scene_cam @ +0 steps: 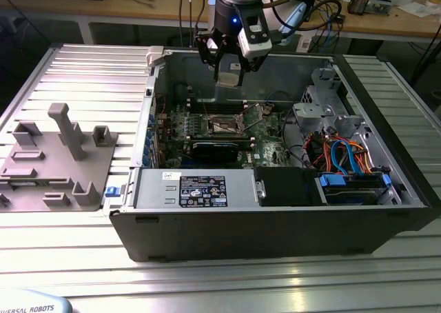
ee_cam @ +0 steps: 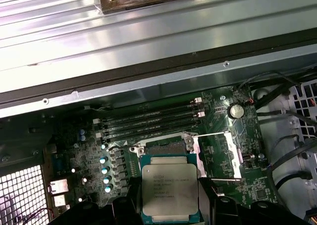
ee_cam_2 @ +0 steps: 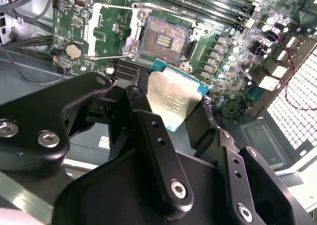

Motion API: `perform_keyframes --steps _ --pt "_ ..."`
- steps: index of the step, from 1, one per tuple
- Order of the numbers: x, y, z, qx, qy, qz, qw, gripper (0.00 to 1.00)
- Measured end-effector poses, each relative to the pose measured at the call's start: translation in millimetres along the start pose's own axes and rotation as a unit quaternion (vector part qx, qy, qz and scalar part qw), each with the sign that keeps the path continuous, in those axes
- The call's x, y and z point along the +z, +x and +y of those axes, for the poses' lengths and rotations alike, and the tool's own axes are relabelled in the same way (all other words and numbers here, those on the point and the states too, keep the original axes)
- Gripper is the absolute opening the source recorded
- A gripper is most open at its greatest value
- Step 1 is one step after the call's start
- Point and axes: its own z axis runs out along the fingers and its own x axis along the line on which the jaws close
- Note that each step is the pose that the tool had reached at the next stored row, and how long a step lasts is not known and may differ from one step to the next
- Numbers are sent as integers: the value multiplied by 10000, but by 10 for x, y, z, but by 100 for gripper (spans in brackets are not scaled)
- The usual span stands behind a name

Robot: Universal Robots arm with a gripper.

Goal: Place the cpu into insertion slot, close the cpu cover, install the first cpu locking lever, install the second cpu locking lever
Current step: 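Place the cpu into insertion slot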

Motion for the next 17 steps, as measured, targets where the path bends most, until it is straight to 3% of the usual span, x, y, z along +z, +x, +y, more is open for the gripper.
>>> perform_keyframes --steps 17 --pt "4 0 0 73 -2 -6 10000 54"
